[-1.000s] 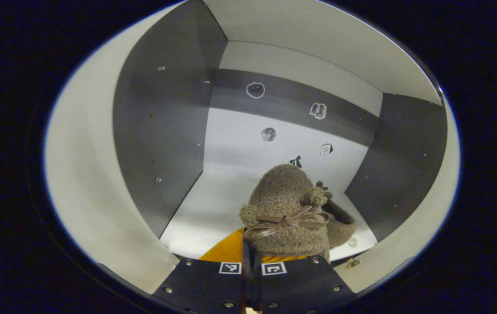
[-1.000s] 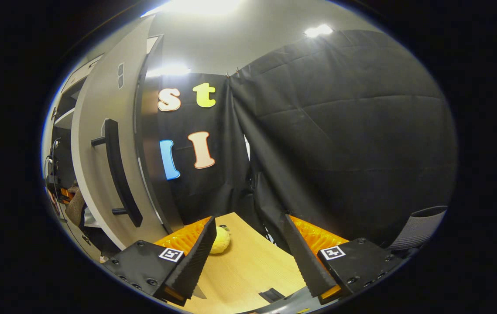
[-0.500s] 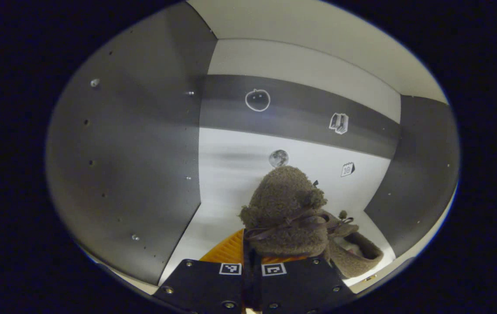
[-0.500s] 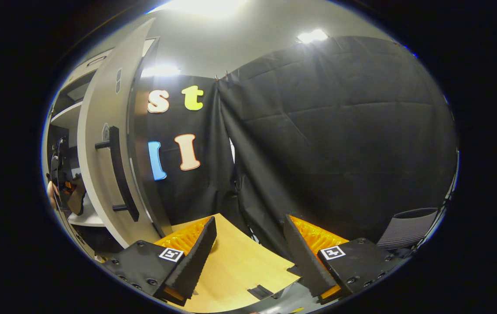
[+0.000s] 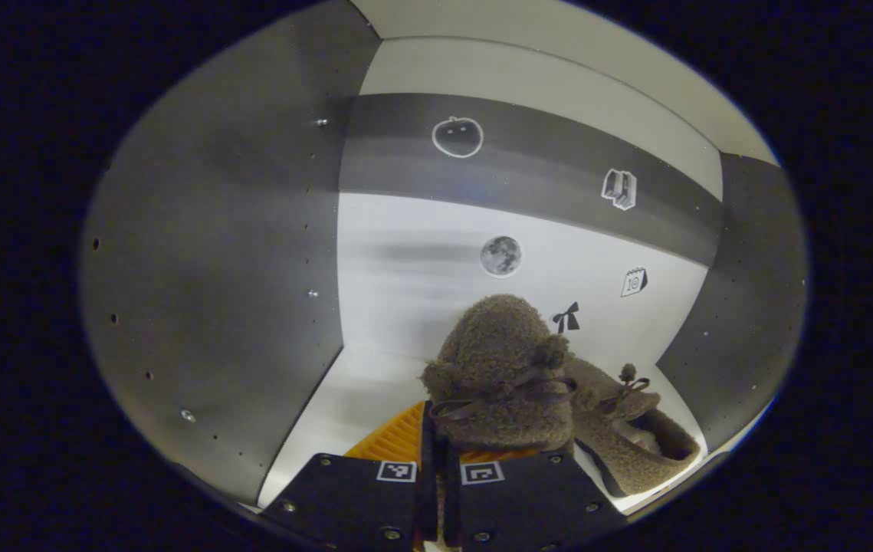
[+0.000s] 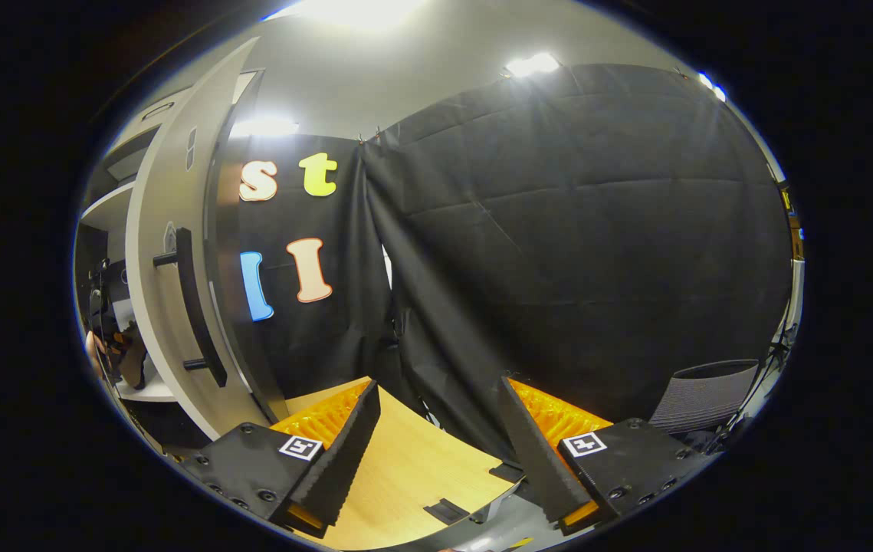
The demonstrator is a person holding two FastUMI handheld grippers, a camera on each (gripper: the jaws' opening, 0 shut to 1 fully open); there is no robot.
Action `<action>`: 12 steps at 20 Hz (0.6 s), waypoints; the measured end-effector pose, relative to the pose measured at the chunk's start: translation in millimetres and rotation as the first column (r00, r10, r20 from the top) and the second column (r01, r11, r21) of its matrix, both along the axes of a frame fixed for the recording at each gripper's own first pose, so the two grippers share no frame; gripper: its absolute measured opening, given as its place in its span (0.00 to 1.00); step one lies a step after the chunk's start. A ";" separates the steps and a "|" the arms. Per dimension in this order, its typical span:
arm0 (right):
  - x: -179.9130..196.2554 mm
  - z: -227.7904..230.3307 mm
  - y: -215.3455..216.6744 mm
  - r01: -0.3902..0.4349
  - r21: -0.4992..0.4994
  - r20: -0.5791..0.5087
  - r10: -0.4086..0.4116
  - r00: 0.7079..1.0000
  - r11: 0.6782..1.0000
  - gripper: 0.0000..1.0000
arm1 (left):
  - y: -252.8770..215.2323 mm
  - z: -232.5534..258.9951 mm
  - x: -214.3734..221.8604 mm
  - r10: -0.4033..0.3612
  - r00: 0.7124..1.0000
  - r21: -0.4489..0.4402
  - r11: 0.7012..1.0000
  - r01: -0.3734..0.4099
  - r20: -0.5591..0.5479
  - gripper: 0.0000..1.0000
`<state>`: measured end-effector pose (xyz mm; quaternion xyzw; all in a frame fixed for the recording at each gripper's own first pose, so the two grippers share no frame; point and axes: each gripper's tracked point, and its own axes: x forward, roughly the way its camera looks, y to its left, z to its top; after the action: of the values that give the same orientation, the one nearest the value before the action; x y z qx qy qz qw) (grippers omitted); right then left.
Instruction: Grab one shoe with the right hand and put it into the shoe cabinet, grab the other shoe with the left hand and put it into the shoe cabinet; then close the right door with the right hand and the left door with the left hand.
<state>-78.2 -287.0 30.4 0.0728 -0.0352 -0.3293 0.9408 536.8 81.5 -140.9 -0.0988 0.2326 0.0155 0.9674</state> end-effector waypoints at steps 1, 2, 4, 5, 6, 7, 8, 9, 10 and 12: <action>-2.8 0.6 -4.6 0.015 -0.002 0.005 -0.015 1.000 1.000 0.98 | -3.9 -1.7 -1.3 -0.011 1.000 -0.013 1.000 0.011 -0.006 0.09; -5.2 0.7 -8.3 0.026 -0.002 0.009 -0.026 1.000 1.000 0.98 | -6.3 -2.9 -0.9 -0.017 1.000 -0.024 1.000 0.016 -0.010 0.12; -10.1 -4.1 -15.9 0.050 -0.011 -0.002 -0.050 0.999 0.999 0.98 | -8.6 -9.7 -4.1 -0.025 0.999 -0.016 1.000 0.025 -0.022 0.34; -12.6 -7.9 -21.2 0.061 -0.023 -0.016 -0.062 0.998 0.998 0.98 | -7.5 -13.0 -7.9 -0.023 0.999 -0.002 1.000 0.023 -0.039 0.39; -14.1 -12.0 -23.9 0.068 -0.032 -0.036 -0.069 0.997 0.997 0.98 | -5.5 -19.3 -12.9 -0.017 0.998 0.017 1.000 0.018 -0.068 0.34; -15.0 -15.0 -25.4 0.070 -0.036 -0.050 -0.071 0.996 0.997 0.98 | 0.7 -22.1 -13.3 -0.003 0.997 0.046 0.999 0.007 -0.077 0.45; -15.3 -16.8 -25.3 0.067 -0.034 -0.055 -0.069 0.996 0.997 0.98 | 6.1 -22.5 -15.4 0.001 0.996 0.064 0.998 0.005 -0.085 0.57; -16.0 -17.9 -25.6 0.062 -0.028 -0.054 -0.063 0.997 0.998 0.98 | 8.4 -20.1 -17.0 0.004 0.996 0.075 0.997 0.002 -0.086 0.68; -15.0 -18.7 -25.3 0.056 -0.021 -0.052 -0.057 0.997 0.998 0.98 | 9.7 -17.6 -21.2 0.001 0.996 0.077 0.997 0.005 -0.088 0.80; -11.4 -17.9 -25.3 0.042 -0.011 -0.041 -0.043 0.998 0.999 0.92 | 10.8 -9.3 -33.0 -0.006 0.997 0.065 0.998 0.011 -0.081 0.90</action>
<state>-89.6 -312.3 12.5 0.0604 -0.0190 -0.3505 0.9344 503.8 92.3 -150.2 -0.0655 0.2713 0.0230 0.9600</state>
